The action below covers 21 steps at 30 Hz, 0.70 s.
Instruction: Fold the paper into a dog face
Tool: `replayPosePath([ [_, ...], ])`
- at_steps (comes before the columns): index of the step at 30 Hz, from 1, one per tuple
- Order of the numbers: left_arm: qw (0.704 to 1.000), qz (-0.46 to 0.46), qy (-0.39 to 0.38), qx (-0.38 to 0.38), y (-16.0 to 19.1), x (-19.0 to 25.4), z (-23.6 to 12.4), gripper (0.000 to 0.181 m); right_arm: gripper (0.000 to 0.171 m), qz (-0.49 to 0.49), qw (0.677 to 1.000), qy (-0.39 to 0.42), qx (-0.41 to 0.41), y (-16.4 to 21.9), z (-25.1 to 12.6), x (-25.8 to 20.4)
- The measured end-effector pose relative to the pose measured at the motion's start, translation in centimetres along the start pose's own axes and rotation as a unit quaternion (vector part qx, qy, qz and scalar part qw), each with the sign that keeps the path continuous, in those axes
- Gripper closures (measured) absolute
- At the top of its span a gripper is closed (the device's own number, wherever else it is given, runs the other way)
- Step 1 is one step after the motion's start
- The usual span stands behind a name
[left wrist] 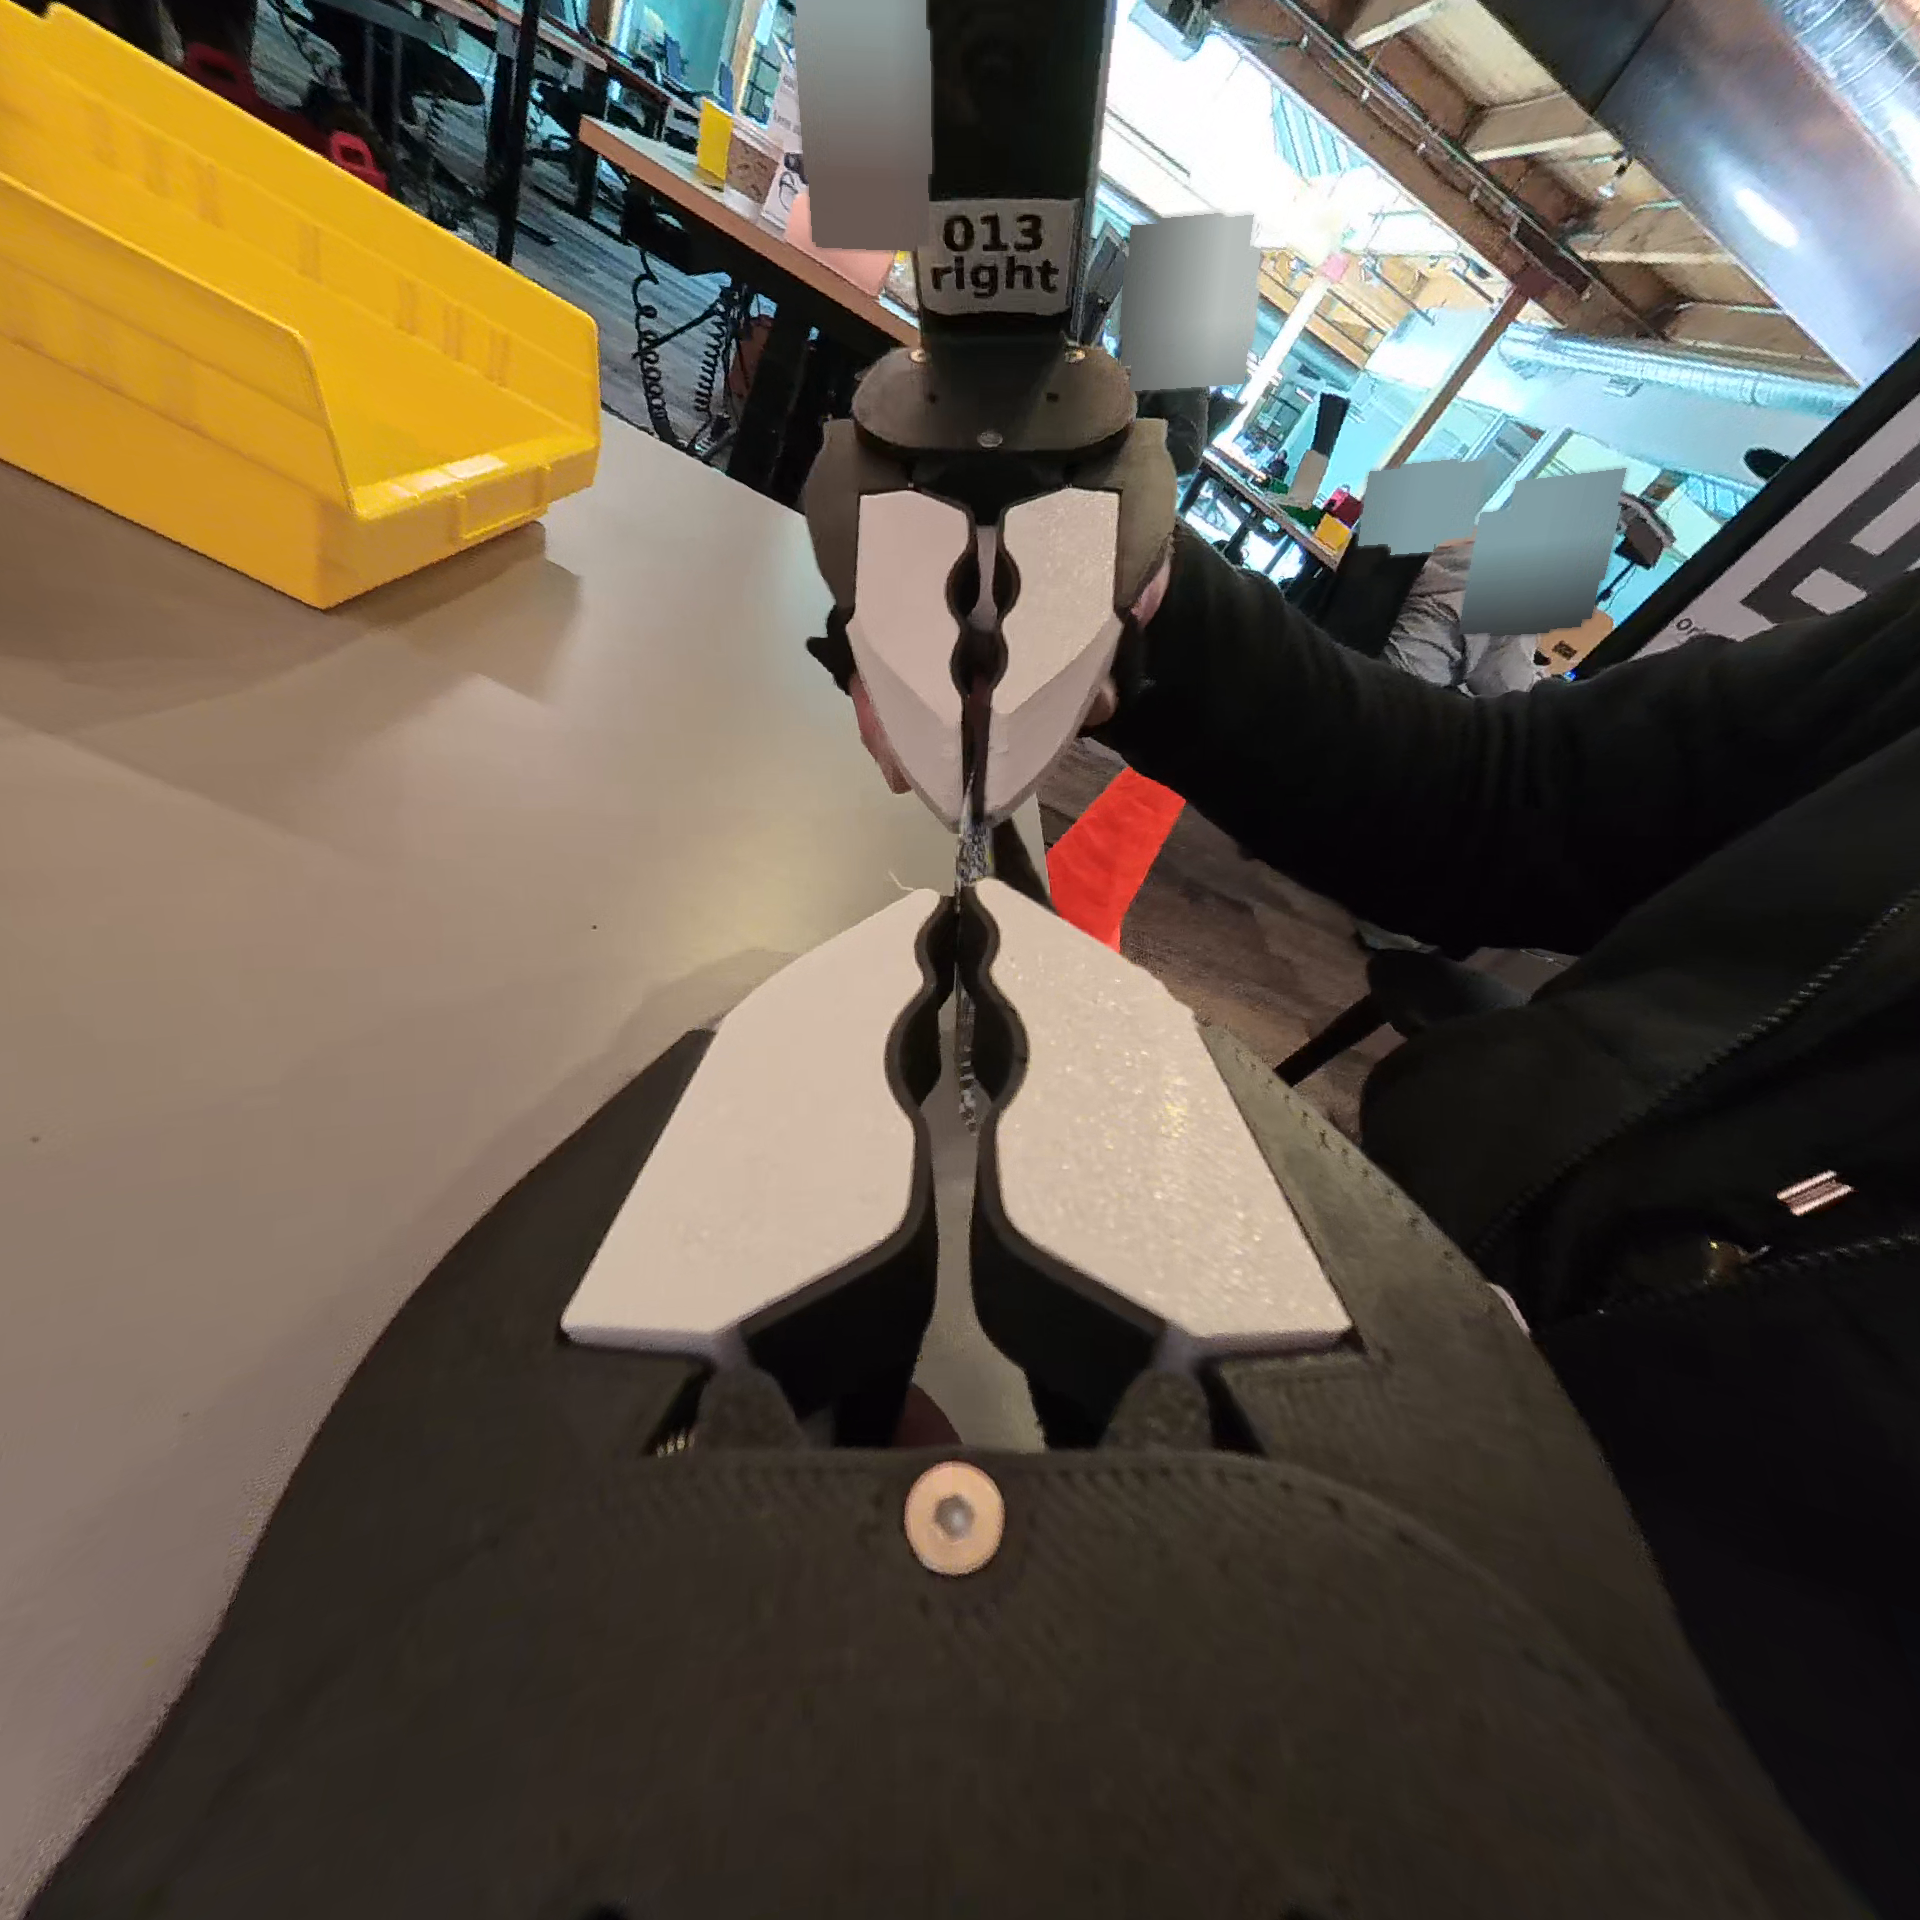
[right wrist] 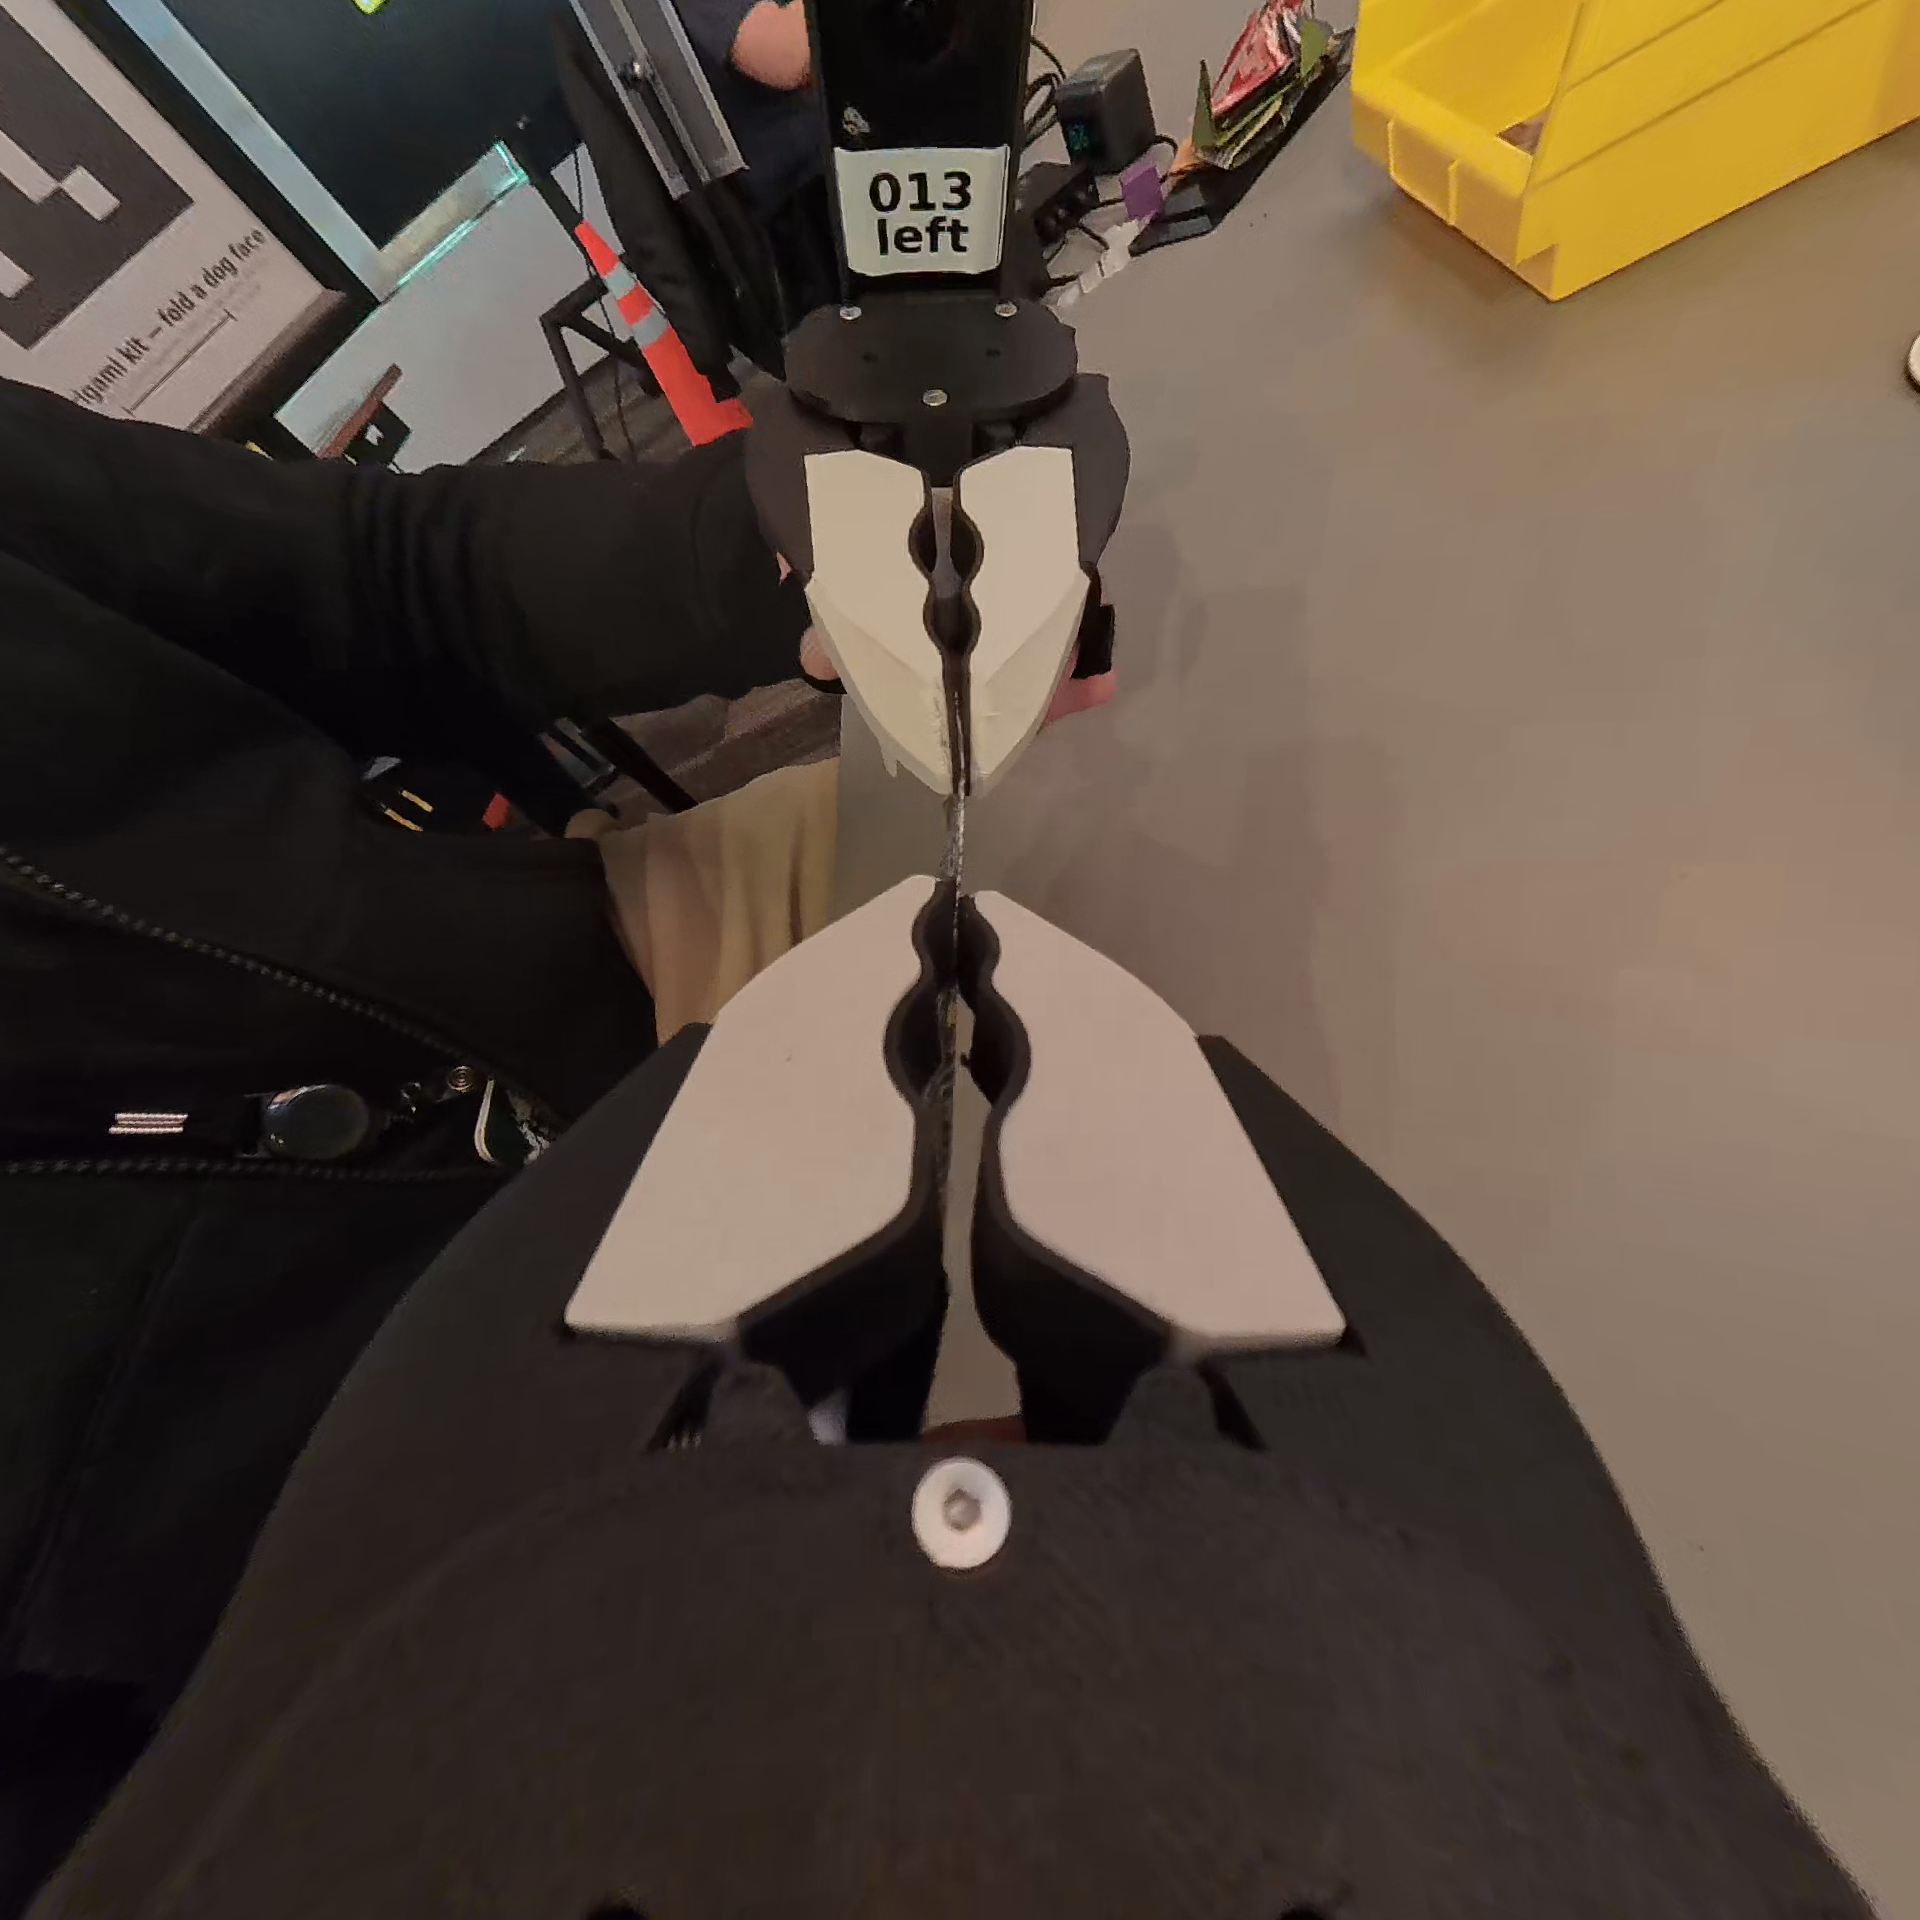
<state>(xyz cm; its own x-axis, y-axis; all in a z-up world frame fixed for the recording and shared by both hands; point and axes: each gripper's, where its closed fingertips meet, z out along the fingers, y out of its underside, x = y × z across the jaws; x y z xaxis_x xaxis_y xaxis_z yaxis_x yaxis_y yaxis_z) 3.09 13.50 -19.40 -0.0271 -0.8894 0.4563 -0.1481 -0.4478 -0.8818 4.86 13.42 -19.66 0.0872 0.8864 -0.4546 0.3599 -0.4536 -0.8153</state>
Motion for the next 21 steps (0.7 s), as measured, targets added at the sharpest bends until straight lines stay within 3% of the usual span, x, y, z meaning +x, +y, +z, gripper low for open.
replayPosePath([
  [6,0.997,-0.051,0.027,0.044,-0.9,-0.1,-0.7,0.181,0.15,0.005,1.0,0.02,-0.01,0.9,-2.2,1.0],
  [9,0.997,-0.057,0.034,0.048,-1.0,-0.1,-0.5,0.181,0.17,-0.002,1.0,0.024,-0.016,1.4,-2.2,1.2],
  [11,0.996,-0.064,0.036,0.059,-1.2,-0.1,-0.6,0.179,0.171,0.0,1.0,0.024,-0.008,1.2,-2.2,1.2],
  [13,0.993,-0.077,0.045,0.071,-1.5,-0.2,-0.9,0.152,0.171,0.018,0.999,0.019,0.021,0.3,-2.4,1.4],
  [16,0.991,-0.085,0.056,0.089,-1.5,-0.2,-1.2,0.135,0.171,0.035,0.997,0.013,0.064,-0.7,-2.8,1.5],
  [21,0.991,-0.077,0.065,0.086,-0.4,0.2,0.3,0.136,0.171,0.064,0.988,-0.003,0.14,-2.3,-3.2,1.3],
])
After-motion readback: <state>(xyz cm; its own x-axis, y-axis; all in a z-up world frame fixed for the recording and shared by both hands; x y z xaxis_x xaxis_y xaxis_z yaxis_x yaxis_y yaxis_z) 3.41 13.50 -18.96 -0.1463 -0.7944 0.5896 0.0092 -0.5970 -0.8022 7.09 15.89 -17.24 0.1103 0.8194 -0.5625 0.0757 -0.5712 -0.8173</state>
